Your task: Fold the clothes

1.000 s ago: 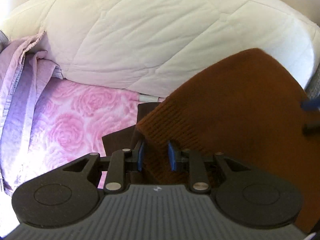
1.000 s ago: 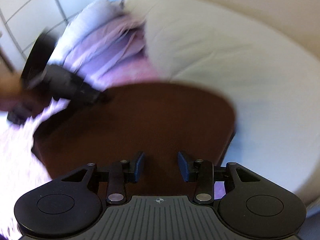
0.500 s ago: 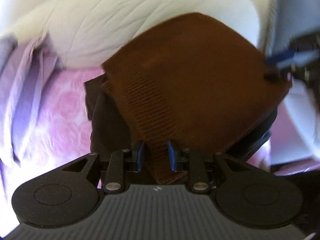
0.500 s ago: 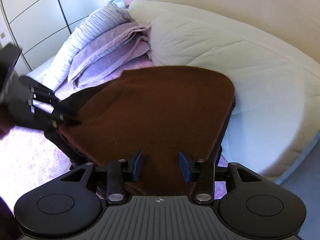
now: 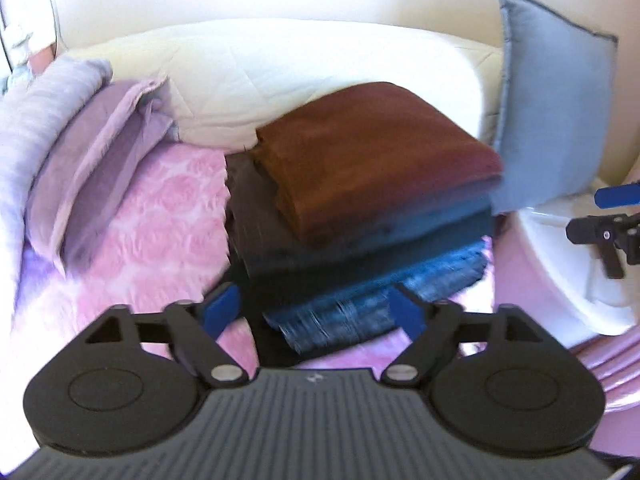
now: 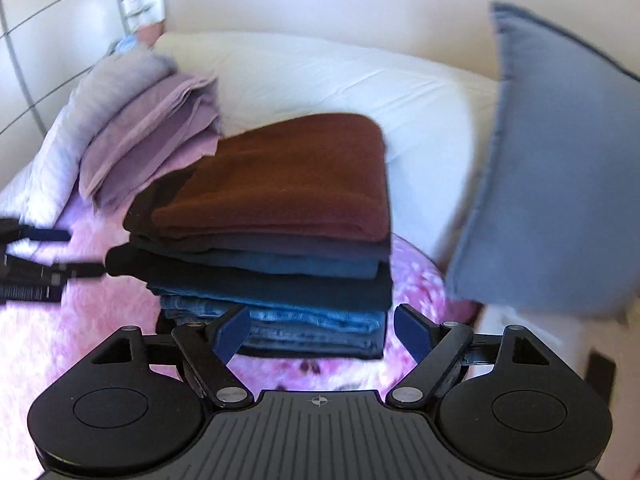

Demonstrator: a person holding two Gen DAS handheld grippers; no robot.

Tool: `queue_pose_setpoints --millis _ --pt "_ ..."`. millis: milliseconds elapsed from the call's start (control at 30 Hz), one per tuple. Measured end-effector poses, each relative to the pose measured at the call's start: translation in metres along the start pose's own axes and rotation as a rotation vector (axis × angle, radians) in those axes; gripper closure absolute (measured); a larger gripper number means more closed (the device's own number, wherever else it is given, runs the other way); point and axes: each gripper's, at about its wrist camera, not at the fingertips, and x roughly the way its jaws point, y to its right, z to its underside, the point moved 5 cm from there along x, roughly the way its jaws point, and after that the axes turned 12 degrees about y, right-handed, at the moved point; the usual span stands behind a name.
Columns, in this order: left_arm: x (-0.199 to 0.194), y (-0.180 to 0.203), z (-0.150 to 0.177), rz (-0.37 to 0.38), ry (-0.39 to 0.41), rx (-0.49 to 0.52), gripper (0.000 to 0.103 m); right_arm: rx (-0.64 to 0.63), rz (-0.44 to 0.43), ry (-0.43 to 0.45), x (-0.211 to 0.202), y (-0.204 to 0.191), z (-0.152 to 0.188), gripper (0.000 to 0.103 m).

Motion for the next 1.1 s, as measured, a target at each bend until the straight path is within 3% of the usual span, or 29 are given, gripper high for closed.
queue_pose_setpoints --millis 200,400,733,933,1100 --pt "-0.040 0.024 0.019 0.064 -0.005 0.012 0.008 0.000 0.038 -0.004 -0.049 -0.007 0.016 0.014" --pt "-0.071 0.048 0.040 0.054 -0.015 0.016 0.003 0.008 0.006 -0.023 -0.080 -0.016 0.036 0.013" --pt "-0.149 0.073 0.084 -0.113 -0.020 -0.064 0.003 0.021 -0.060 -0.055 -0.130 -0.036 0.086 0.013" --pt "-0.185 0.077 0.111 -0.125 -0.024 -0.078 0.004 0.026 -0.041 -0.037 -0.166 -0.057 0.110 0.013" --pt "-0.201 0.071 0.108 -0.075 0.019 -0.052 0.005 0.064 0.020 0.005 -0.193 -0.073 0.114 0.013"
